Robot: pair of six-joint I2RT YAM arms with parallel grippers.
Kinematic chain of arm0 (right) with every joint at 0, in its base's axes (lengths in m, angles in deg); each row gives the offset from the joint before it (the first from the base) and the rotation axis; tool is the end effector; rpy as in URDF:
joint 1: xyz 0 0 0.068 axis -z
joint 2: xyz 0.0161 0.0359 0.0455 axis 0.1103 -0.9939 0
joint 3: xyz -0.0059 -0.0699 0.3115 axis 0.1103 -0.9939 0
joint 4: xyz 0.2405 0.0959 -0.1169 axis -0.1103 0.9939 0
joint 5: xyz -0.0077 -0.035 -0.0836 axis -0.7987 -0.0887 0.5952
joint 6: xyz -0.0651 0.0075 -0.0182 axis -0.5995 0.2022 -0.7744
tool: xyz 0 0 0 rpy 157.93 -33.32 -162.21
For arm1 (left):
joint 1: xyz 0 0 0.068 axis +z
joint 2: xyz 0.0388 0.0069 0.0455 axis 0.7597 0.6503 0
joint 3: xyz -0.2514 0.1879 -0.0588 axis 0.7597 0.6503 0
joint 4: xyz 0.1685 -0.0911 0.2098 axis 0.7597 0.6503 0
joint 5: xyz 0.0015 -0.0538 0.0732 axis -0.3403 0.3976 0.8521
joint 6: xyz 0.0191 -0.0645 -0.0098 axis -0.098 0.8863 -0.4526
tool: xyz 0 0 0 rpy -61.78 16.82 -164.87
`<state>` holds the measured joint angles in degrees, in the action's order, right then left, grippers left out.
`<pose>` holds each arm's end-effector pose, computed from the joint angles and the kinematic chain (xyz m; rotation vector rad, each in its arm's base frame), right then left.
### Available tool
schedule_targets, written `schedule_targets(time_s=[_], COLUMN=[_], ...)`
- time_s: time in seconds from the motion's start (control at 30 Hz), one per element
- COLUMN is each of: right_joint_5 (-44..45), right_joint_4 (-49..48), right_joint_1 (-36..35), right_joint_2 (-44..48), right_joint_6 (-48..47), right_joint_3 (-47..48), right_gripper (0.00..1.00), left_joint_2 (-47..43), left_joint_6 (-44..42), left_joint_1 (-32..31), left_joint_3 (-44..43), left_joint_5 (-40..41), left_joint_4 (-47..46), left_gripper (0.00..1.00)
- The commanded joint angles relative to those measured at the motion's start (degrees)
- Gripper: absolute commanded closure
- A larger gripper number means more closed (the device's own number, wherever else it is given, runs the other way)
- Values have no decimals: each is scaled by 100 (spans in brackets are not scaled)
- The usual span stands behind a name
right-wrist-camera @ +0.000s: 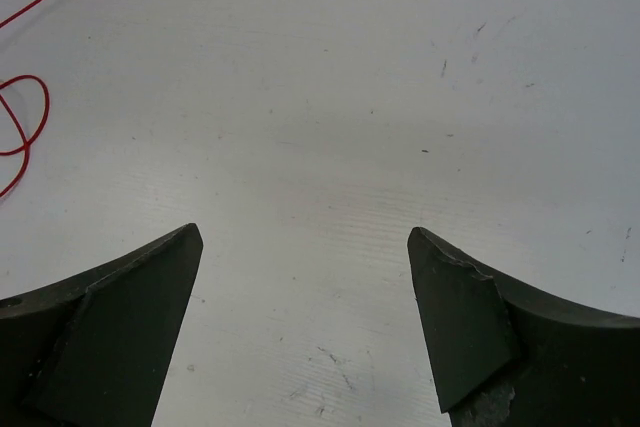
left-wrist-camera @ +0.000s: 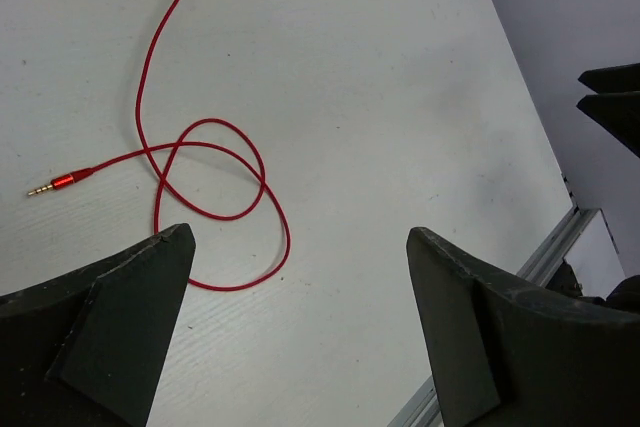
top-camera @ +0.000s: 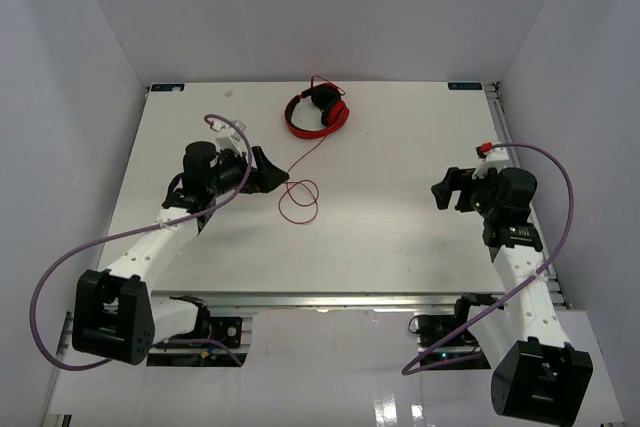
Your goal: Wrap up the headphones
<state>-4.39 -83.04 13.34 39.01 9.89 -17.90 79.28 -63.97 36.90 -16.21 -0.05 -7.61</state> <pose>0.2050 -0.0065 0.2801 -0.1088 1.9426 0.2587 0.2713 -0.0884 0.2900 0.1467 2.0442 -0.9306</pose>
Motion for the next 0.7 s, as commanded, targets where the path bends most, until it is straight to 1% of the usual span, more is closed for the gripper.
schedule_targets(time_s=[0.0, 0.03, 0.1, 0.13, 0.2, 0.3, 0.33, 0.4, 0.47, 0.5, 0.57, 0.6, 0.67], right_joint_5=[-841, -1280, -2739, -2915, -3074, -3015, -2995, -2950, -2917, -2895, -2863, -2857, -2855], right_joint_4=[-263, -186, 674, 795, 896, 818, 817, 817, 822, 822, 816, 810, 821], right_joint_1=[11, 11, 11, 11, 11, 11, 11, 11, 11, 11, 11, 11, 11], right_joint_2=[33, 32, 27, 50, 111, 101, 96, 94, 103, 107, 120, 120, 108], right_joint_6=[-629, -1174, -2896, -3026, -3265, -3233, -3238, -3249, -3257, -3253, -3239, -3233, -3218], right_joint_3=[227, 218, 208, 193, 139, 71, 75, 77, 77, 82, 104, 111, 121], right_gripper=[10, 10, 10, 10, 10, 10, 10, 10, 10, 10, 10, 10, 10], left_joint_2=[353, 538, 1315, 1661, 2580, 3575, 3874, 4545, 5194, 5590, 6314, 6442, 6740], left_joint_6=[-225, -234, -167, -115, 47, 341, 436, 568, 670, 718, 838, 845, 864], left_joint_1=[5, 5, 5, 5, -3, -50, -85, -198, -332, -376, -473, -505, -534], left_joint_3=[-65, -202, -911, -1275, -2296, -3602, -4192, -5011, -6251, -6677, -7705, -8074, -8367], left_joint_5=[-261, -277, -179, -76, 240, 747, 1024, 1433, 2231, 2482, 3079, 3233, 3311], left_joint_4=[-455, -440, -197, 174, 660, 1574, 1804, 2395, 3101, 3567, 4367, 4527, 4573], left_gripper=[2, 2, 2, 2, 2, 2, 2, 2, 2, 2, 6, 12, 17])
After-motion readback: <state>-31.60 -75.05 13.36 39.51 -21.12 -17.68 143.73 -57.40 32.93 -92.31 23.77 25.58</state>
